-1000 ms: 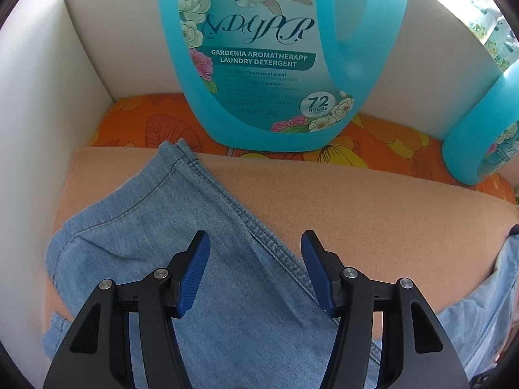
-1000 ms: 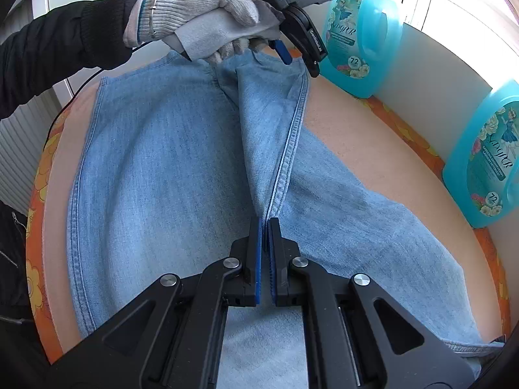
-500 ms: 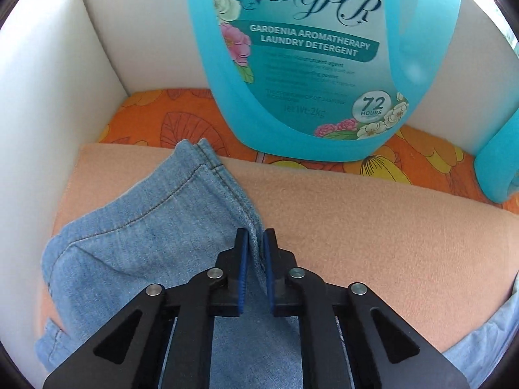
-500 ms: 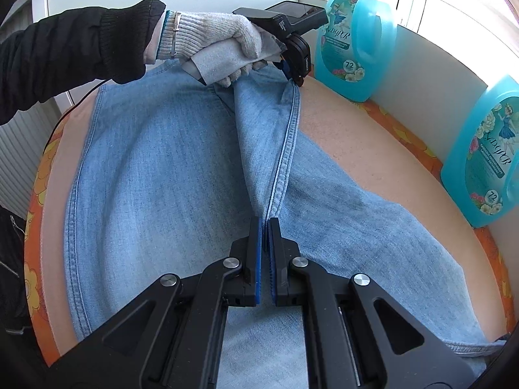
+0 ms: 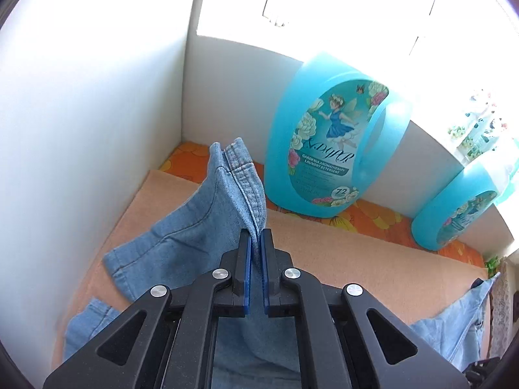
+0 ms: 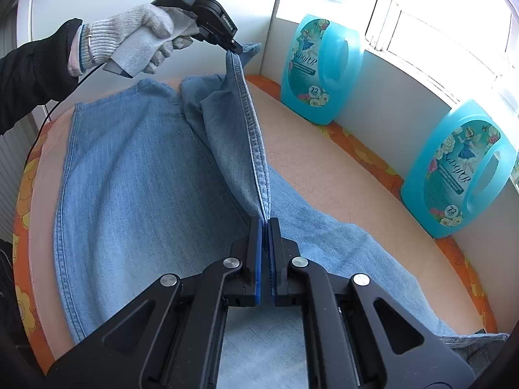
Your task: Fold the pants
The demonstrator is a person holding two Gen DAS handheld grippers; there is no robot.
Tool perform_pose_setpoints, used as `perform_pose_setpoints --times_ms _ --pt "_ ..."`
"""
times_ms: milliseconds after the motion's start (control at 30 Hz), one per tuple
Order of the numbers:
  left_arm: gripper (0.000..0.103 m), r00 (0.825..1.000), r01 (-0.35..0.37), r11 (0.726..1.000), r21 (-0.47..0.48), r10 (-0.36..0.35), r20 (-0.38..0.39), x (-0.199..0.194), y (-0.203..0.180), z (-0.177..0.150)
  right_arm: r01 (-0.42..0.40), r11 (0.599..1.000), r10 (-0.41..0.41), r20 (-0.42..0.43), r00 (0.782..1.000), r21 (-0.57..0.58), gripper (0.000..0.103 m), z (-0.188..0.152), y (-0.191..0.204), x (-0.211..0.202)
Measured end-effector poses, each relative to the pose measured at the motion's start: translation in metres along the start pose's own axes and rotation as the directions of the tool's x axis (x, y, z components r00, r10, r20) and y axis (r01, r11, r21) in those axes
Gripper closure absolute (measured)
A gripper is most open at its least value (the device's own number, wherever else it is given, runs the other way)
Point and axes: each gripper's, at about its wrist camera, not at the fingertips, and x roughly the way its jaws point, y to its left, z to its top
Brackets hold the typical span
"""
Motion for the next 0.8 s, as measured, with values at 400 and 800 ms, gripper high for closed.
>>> perform_pose_setpoints --times_ms 400,800 --pt "0.099 0.991 0.064 0.997 -0.036 -0.060 0.120 -0.096 0.028 -0.064 0.041 0.998 -0.040 0.009 0.999 -0.051 0.099 0.002 0.038 -0.046" --pt "0.099 0.998 0.052 0.990 -0.128 -0.049 0.030 -0.125 0.084 -0.195 -0.052 0.984 0.025 -0.156 0.987 -0.169 0.099 -0.037 0.109 -0.047"
